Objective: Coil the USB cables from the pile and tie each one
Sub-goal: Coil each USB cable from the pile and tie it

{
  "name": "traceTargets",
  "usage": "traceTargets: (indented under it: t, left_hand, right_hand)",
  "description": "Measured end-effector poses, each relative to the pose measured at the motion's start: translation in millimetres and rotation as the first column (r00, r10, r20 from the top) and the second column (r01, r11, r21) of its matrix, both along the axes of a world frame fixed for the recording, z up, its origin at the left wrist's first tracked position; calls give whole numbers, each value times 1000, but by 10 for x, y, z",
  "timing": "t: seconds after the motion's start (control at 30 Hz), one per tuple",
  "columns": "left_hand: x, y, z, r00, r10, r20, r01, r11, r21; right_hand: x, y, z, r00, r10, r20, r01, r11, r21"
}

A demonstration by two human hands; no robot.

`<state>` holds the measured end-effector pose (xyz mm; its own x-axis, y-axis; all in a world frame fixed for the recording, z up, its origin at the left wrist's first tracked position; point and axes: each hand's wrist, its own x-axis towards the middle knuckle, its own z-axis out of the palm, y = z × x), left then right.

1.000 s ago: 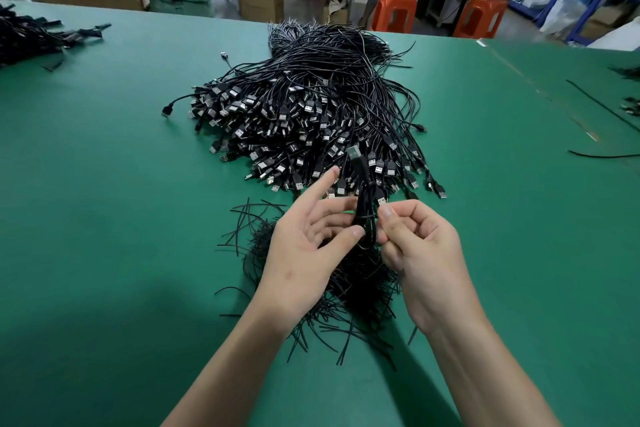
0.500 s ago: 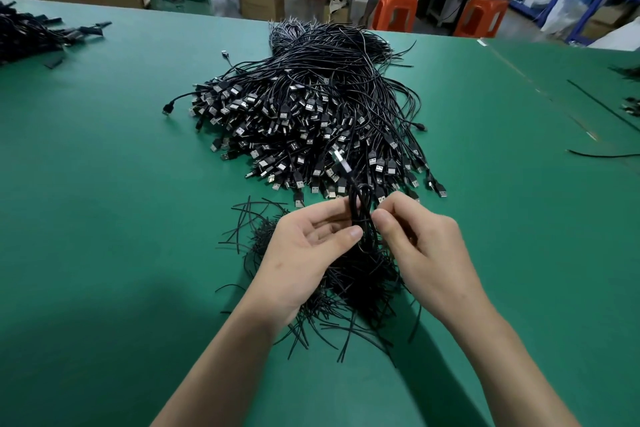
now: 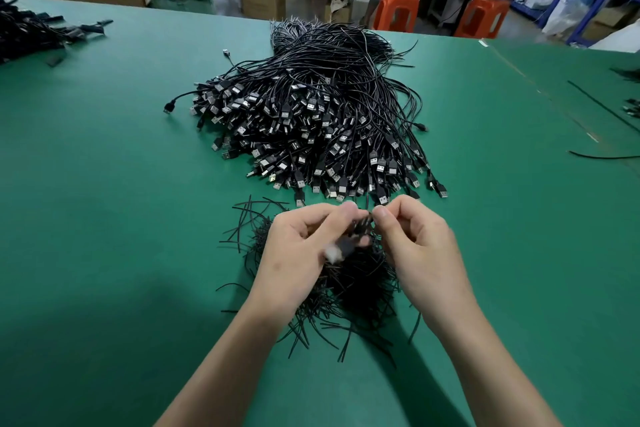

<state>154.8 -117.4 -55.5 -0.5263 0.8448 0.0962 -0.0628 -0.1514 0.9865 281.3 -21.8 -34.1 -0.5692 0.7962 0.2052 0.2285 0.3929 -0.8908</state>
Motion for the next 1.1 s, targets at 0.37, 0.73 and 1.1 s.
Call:
traceTargets:
  t: [0.37, 0.73, 1.1]
  left_hand:
    - [22, 0, -25, 942, 148, -300, -140, 989, 49]
    - [71, -45, 15, 873, 182, -452, -126, 980, 152]
    - [19, 10, 41, 959, 149, -239, -126, 986, 110]
  right_hand:
    - [-32, -88, 42, 979, 31, -204, -131, 858, -497]
    - [-37, -101, 73, 969, -41, -244, -127, 761, -637]
    - [-39, -120, 139, 973, 25, -231, -152, 822, -548]
